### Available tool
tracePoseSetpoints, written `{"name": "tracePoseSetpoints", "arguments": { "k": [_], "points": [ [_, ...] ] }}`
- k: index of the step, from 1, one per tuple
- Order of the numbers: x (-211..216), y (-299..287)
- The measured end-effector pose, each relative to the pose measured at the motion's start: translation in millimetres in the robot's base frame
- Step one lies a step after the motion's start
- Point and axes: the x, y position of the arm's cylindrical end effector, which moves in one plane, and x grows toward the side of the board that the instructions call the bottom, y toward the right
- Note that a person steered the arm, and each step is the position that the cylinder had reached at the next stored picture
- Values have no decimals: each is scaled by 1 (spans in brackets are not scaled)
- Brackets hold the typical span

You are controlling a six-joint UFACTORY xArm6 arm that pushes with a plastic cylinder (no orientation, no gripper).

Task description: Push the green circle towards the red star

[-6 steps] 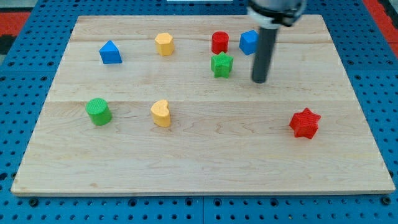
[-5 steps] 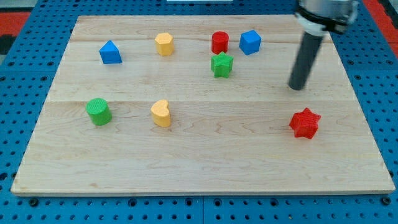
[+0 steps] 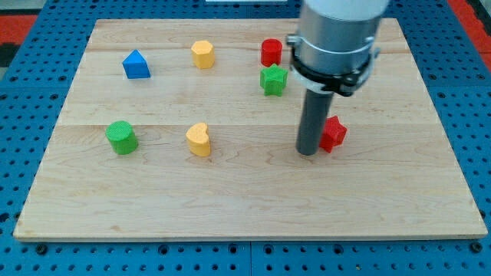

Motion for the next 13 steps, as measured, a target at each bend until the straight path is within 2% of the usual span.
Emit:
{"name": "tracePoseSetpoints", "arguments": {
  "k": [2, 3, 4, 5, 6, 7, 8, 9, 10, 11, 12, 13],
  "points": [
    [14, 84],
    [-10, 79],
    [-32, 33],
    [-35, -12],
    [-10, 13],
    [71, -9],
    [125, -134],
    [110, -269],
    [57, -321],
    [-1, -349],
    [-33, -340],
    [-54, -305]
  ]
}}
